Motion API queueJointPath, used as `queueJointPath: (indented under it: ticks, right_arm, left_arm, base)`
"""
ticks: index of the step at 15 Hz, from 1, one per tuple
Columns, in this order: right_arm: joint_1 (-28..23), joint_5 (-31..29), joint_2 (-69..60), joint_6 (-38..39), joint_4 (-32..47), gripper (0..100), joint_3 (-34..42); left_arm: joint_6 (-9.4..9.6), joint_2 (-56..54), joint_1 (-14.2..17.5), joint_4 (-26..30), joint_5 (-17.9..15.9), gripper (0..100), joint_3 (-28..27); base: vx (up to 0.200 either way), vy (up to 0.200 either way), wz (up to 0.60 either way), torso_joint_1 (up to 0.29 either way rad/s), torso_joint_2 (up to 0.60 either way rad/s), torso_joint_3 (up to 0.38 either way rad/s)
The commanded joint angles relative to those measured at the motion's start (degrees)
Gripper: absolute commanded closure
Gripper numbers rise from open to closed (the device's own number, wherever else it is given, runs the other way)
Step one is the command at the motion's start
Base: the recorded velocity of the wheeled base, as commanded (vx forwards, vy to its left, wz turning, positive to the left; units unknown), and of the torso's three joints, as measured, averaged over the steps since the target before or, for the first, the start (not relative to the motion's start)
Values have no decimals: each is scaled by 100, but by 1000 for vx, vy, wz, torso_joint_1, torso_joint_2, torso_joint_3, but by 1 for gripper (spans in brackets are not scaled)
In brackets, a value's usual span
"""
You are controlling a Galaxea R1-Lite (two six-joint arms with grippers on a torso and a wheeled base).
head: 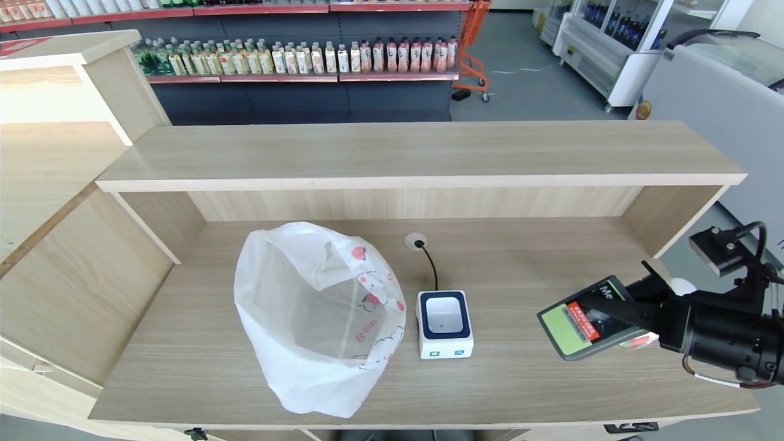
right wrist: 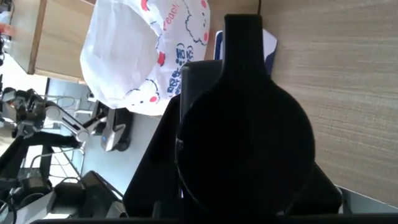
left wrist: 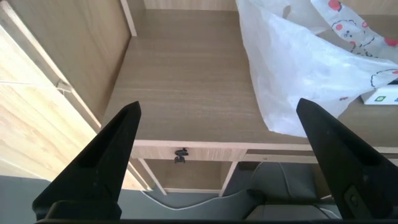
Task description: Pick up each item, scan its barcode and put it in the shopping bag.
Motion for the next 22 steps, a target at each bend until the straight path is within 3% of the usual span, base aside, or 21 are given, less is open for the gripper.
queueJointPath:
  ticks: [1, 7, 12, 19, 22]
  right_arm:
    - [0, -4, 113, -1, -3, 100, -18]
    - [167, -663, 1362, -528, -38, 100, -809]
    - [484, -689, 2135, -660, -65, 100, -1090]
    - [642, -689, 3146, -1794, -363, 100, -1600]
    - [712, -698, 3418, -1864, -548, 100, -1785]
  left_arm:
    - [9, -2, 4, -2, 4, 0, 0]
    - [36, -2, 4, -2, 4, 0, 0]
    - [36, -2, 4, -2, -5, 0, 0]
    - [36, -2, 4, -2, -5, 0, 0]
    - [36, -2, 4, -2, 4, 0, 0]
  base:
    - [0, 200, 0, 7, 22, -2]
    - [0, 33, 0, -1, 0, 0]
    - [0, 0, 0, 0, 0, 0]
    - [0, 0, 0, 0, 0, 0]
    - [0, 0, 0, 0, 0, 0]
